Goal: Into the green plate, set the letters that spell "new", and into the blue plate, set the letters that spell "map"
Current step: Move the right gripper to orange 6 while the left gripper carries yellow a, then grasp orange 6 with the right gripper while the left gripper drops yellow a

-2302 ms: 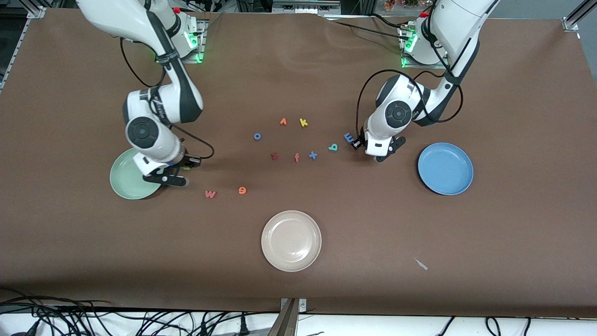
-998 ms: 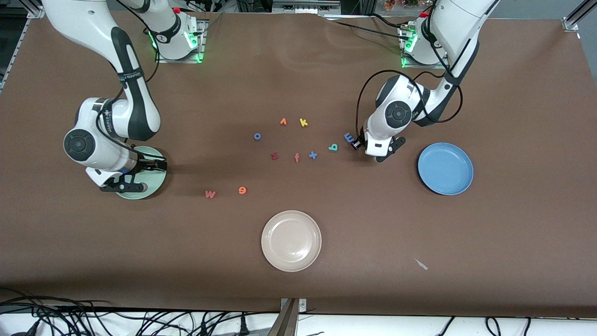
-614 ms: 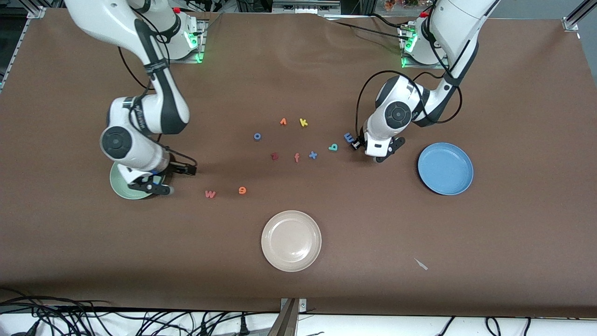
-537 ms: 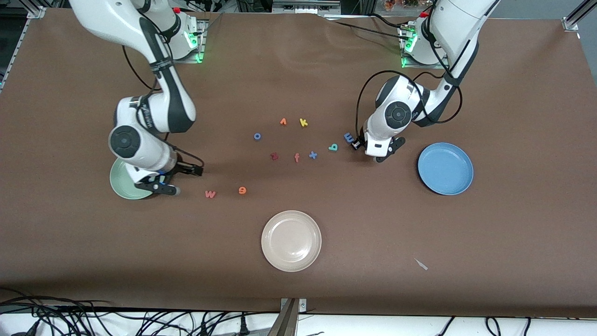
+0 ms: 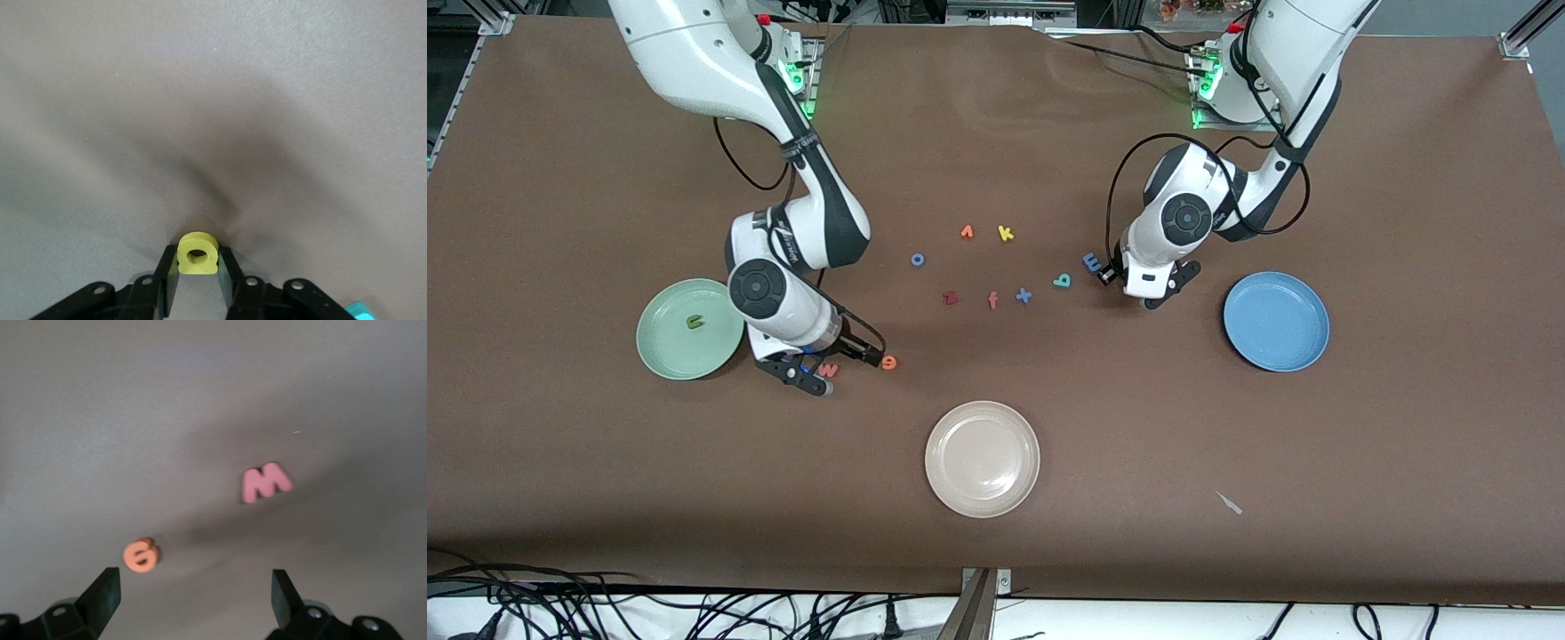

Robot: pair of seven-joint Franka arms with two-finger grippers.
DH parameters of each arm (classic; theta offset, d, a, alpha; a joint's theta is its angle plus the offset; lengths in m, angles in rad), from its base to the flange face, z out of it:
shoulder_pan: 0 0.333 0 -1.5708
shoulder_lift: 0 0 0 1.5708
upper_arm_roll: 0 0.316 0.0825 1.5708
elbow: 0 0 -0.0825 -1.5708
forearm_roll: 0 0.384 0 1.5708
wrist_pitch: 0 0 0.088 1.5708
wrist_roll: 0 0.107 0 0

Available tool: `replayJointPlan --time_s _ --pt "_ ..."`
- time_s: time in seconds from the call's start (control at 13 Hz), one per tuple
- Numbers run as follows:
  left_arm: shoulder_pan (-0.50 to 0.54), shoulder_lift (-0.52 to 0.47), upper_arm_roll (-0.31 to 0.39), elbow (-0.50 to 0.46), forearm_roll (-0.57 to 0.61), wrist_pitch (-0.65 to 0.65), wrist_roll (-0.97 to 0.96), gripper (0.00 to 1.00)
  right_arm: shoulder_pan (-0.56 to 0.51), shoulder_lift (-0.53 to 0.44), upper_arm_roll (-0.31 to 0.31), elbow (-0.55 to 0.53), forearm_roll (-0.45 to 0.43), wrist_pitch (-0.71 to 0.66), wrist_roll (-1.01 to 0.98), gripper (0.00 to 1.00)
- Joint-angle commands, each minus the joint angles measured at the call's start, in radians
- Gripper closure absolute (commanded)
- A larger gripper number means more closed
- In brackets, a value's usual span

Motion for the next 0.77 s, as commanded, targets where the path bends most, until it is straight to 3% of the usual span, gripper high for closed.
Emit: replayJointPlan --time_s 0.0,0.31,0.54,0.69 --pt "0.003 -0.013 0.011 0.067 0.023 -0.073 0.026 0.88 0.011 0.064 0.019 0.063 0.016 0.026 0.056 0.0" --pt "0.116 -0.042 0.016 0.204 0.034 -0.3 0.18 0.89 0.028 0.101 0.02 0.077 0.016 0.041 0.056 0.01" --pt "0.251 -0.076 0.017 0.218 0.095 -0.388 0.363 0.89 0.048 0.125 0.022 0.078 0.016 0.067 0.056 0.01" --pt "0.348 -0.068 0.014 0.218 0.164 -0.396 0.497 0.88 0.048 0.127 0.022 0.078 0.014 0.07 0.055 0.08"
